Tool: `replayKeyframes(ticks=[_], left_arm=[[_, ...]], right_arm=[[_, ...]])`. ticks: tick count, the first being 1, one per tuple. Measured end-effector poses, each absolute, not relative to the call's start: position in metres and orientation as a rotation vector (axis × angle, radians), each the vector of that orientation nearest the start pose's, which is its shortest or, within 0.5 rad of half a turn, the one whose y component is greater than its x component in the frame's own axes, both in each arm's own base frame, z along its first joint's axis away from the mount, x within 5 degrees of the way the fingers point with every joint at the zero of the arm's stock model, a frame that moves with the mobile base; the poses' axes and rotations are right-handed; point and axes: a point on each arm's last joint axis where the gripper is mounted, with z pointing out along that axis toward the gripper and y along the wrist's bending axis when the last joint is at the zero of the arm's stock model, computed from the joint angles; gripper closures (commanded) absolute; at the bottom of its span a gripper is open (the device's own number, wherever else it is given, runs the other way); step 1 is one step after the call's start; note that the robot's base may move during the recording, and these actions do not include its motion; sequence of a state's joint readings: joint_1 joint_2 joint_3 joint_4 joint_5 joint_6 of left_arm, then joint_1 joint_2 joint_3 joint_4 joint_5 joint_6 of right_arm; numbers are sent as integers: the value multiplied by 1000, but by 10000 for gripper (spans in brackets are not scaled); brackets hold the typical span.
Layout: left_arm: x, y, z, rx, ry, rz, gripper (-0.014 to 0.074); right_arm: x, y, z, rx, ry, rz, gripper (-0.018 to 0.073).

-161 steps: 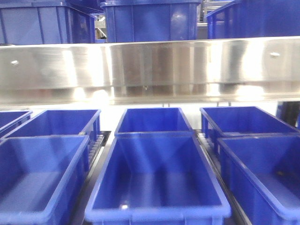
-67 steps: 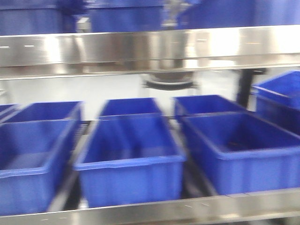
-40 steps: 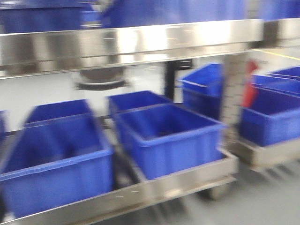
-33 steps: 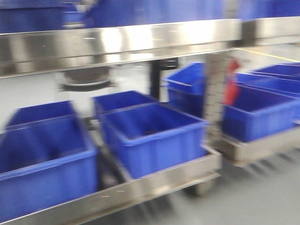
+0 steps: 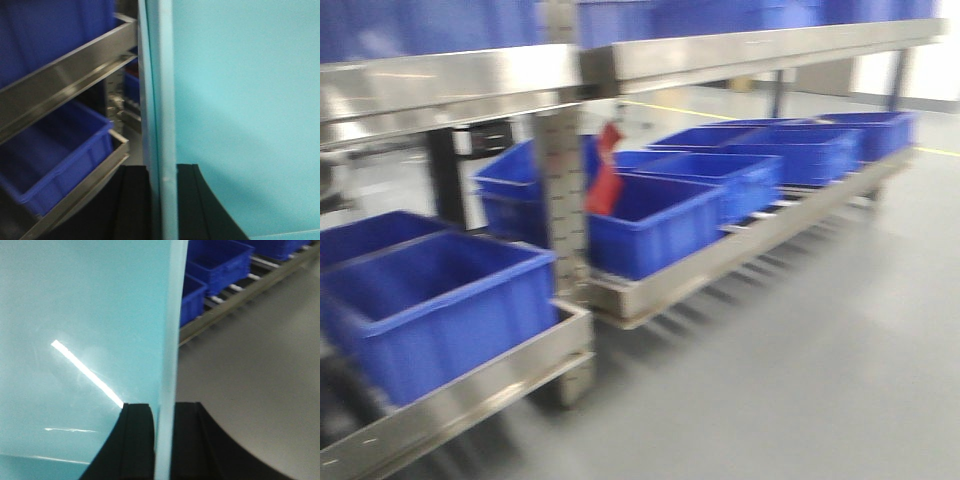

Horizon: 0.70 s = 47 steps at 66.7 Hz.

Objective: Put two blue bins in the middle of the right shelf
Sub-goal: 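Drive the base away from the shelf, holding the teal bin in both grippers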

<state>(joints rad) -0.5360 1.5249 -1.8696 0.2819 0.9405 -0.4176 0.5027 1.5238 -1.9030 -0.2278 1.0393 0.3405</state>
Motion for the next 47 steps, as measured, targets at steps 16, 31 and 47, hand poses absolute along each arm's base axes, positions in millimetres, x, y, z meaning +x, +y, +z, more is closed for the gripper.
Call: replayKeyframes(ticks=[16, 31, 47], left_arm=[[288, -147, 490, 155, 2050, -255, 707], [288, -147, 490, 155, 2050, -255, 707], [288, -147, 490, 155, 2052, -254, 707]], right_arm=[[285, 136, 492, -181, 2120, 221, 726], [285, 136, 492, -181, 2120, 221, 726], [285, 136, 492, -181, 2120, 221, 726]])
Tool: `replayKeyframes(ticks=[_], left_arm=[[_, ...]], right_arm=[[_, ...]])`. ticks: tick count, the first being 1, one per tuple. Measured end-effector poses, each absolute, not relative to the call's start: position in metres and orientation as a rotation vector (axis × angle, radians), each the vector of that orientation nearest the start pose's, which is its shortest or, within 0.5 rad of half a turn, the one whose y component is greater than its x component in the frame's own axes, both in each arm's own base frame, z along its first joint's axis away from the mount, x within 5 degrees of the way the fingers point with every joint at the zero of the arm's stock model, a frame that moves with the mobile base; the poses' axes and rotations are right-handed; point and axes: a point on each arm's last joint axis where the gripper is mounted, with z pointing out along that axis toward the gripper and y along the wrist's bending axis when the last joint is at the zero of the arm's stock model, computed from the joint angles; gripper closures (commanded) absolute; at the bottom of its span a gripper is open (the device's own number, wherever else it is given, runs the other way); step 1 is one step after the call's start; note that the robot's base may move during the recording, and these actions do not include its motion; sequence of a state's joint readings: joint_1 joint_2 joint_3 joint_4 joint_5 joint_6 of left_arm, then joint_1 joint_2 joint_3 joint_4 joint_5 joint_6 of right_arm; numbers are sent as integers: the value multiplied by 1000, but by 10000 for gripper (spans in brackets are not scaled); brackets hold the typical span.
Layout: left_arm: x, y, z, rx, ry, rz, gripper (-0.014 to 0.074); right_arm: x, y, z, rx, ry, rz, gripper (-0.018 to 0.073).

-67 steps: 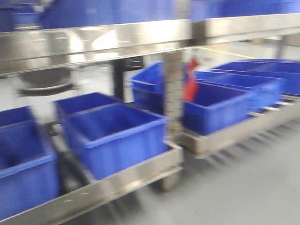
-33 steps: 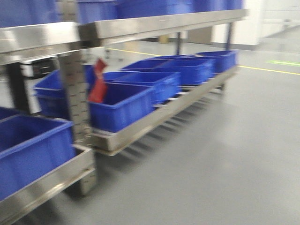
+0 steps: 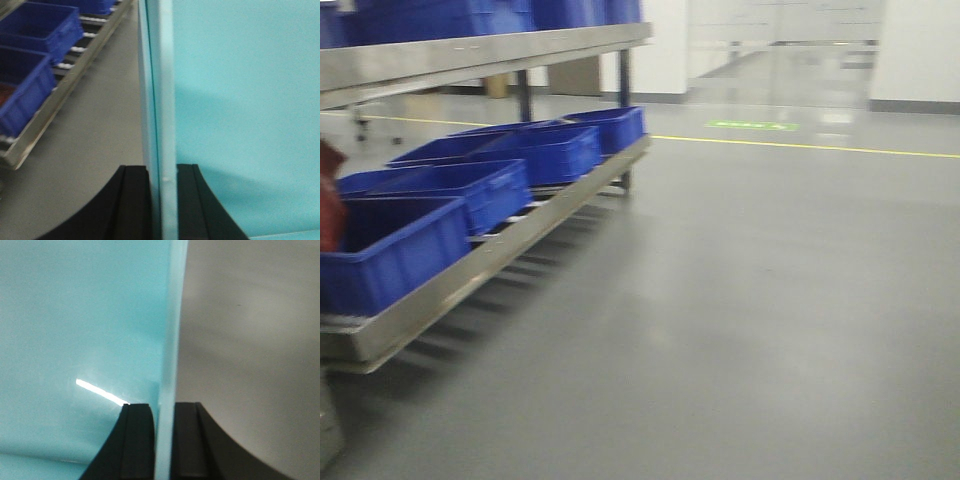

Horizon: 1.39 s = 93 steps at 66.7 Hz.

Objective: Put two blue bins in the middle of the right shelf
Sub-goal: 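Drive the base away from the shelf, holding the teal bin in both grippers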

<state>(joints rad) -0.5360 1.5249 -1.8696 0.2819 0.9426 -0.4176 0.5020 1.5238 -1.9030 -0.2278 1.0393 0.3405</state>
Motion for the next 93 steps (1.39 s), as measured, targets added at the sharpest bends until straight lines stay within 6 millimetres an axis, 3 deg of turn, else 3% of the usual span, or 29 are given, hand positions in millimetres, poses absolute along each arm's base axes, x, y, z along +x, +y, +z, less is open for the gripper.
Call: replayKeyframes(ticks=[93], left_arm=[[287, -147, 490, 155, 2053, -256, 707]], right_arm=[[285, 135, 492, -179, 2122, 220, 726]])
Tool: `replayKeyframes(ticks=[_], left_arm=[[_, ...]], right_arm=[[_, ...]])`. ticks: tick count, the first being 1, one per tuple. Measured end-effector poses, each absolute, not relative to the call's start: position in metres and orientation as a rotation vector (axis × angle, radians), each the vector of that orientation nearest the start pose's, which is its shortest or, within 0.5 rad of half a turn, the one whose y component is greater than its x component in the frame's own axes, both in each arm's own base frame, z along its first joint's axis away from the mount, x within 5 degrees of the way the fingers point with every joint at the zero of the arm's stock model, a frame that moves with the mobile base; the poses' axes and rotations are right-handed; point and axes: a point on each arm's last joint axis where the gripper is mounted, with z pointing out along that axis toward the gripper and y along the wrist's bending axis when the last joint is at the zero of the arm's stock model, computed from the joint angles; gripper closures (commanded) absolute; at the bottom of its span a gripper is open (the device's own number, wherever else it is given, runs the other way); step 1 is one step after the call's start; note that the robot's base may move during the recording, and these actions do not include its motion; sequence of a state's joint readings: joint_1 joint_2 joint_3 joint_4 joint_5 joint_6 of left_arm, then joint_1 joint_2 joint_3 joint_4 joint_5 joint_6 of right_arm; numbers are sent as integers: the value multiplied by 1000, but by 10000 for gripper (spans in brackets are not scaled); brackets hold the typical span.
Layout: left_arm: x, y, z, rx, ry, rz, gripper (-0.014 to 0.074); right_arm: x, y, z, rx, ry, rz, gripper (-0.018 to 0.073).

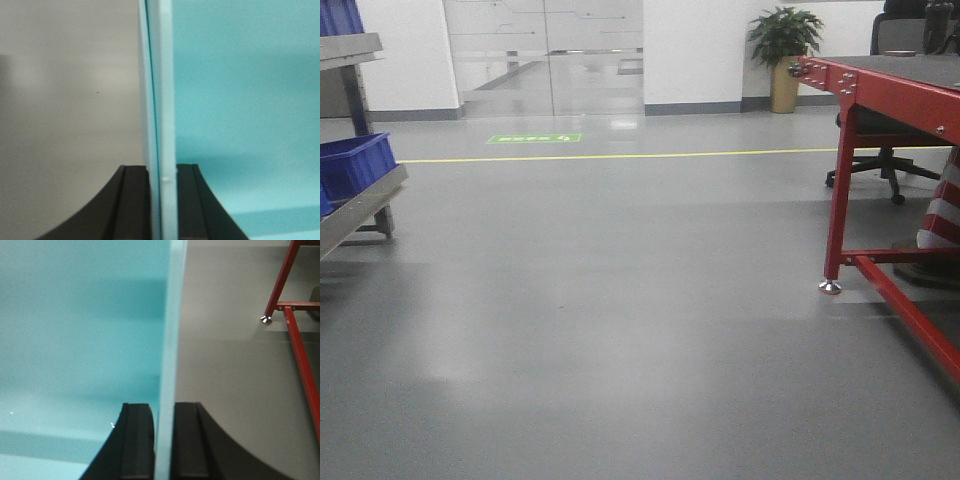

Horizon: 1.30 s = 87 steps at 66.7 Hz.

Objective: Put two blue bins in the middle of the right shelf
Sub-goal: 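Drive the base away from the shelf, holding the teal bin in both grippers, then drive the base, carrying the teal bin, toward another blue-bin shelf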

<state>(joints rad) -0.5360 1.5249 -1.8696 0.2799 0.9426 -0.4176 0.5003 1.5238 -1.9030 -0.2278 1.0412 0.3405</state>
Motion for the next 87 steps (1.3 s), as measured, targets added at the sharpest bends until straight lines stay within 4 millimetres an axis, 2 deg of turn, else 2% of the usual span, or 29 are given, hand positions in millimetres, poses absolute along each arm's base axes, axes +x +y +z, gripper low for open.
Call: replayKeyframes(ticks=[87], left_arm=[[287, -147, 490, 155, 2053, -256, 707]], right_arm=[[285, 135, 492, -179, 2122, 220, 726]])
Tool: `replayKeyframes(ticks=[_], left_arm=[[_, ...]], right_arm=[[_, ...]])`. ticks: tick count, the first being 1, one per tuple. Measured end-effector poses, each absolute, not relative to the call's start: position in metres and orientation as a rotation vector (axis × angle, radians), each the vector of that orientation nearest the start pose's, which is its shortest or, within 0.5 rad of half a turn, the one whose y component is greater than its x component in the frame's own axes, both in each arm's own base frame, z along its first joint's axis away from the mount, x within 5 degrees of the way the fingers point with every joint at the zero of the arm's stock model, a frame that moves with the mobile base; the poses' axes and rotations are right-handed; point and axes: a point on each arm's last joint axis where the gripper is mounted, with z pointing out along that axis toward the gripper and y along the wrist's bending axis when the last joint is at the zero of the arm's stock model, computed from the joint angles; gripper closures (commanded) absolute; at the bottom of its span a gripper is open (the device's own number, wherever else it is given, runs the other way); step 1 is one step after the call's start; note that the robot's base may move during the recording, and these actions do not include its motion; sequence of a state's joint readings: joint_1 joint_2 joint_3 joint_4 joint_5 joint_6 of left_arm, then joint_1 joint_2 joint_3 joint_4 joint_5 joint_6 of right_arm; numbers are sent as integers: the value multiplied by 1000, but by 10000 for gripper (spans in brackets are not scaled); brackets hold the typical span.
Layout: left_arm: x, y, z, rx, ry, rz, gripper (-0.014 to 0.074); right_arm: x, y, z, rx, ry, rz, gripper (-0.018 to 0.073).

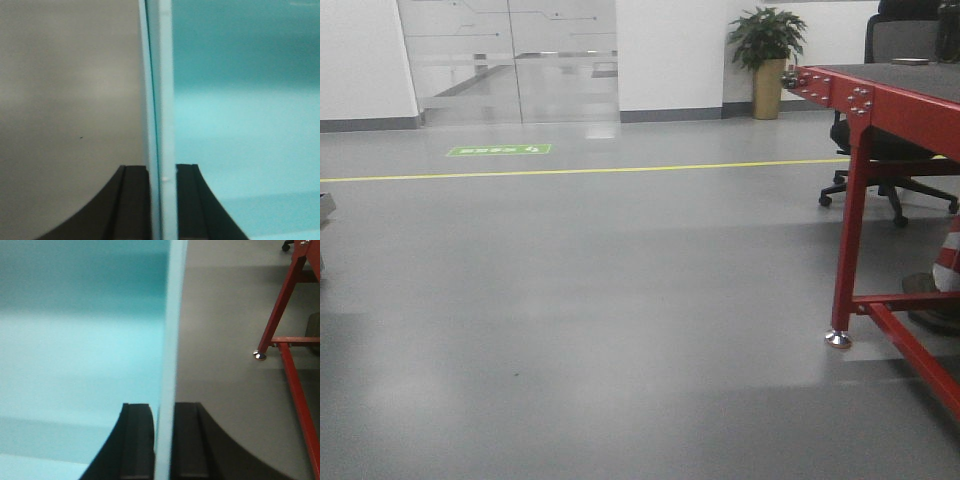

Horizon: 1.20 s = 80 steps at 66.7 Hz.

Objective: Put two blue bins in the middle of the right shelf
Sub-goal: 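Drive the base, carrying the teal bin, toward another blue-bin shelf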

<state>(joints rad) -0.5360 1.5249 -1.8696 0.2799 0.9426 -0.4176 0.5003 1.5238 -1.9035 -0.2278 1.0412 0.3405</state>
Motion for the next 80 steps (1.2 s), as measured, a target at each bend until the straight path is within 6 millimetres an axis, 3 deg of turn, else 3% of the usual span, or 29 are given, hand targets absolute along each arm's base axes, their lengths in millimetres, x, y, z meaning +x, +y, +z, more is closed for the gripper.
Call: replayKeyframes(ticks=[80], left_arm=[[288, -147, 490, 155, 2050, -258, 707]], right_arm=[[285, 135, 492, -179, 2122, 220, 726]])
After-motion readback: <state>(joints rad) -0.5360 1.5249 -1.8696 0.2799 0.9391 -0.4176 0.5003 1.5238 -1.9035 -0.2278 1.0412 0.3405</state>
